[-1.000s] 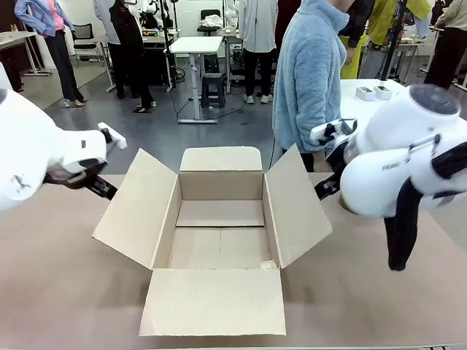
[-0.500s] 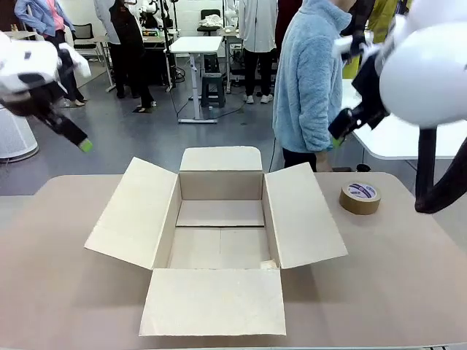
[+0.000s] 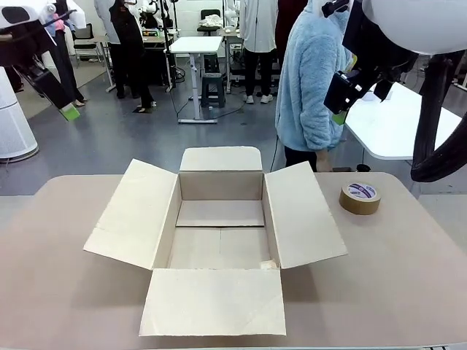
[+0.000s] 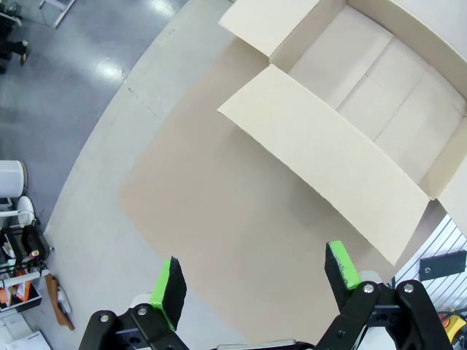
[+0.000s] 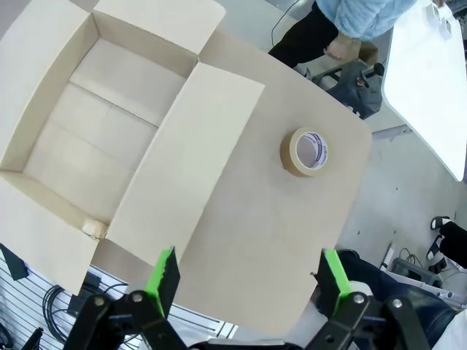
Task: Wrap the clocks to prevent damage.
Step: Open the side flaps of the Package Box.
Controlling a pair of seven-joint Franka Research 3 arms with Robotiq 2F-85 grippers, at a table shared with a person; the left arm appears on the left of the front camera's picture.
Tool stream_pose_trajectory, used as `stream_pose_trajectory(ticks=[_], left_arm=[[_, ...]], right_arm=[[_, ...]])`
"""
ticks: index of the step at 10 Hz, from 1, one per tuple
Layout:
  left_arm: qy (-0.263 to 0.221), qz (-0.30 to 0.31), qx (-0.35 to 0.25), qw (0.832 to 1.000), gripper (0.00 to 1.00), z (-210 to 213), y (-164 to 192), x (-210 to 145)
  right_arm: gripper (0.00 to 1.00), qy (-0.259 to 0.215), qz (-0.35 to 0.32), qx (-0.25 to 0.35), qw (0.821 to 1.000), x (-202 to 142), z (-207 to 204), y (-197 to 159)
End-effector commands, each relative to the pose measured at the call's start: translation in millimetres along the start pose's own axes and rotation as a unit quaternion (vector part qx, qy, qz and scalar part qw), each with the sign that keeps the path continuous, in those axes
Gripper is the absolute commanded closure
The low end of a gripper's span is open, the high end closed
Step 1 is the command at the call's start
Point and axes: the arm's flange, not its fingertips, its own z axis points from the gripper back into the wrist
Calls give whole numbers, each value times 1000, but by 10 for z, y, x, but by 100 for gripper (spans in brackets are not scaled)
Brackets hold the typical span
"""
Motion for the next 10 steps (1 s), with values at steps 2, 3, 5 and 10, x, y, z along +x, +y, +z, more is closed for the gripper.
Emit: stream_pose_trajectory(ticks=[2,3,5,10], left_arm=[[-10,5,-1,1000,0,-119,2,-55],[1,1,-1,1000,0,-52,0,-16],[-80,-112,-210,968,0,-268,283,42],[-162,-178,-363,900,0,-345,790,-158]], right_arm=[[0,-15,0,9,1000,-28,-102,-26],[0,-3,-1,2,1000,-1,-21,-18],[0,-134,37,128,982,25,-253,-513],[0,-203,21,317,926,-260,-689,-1204]])
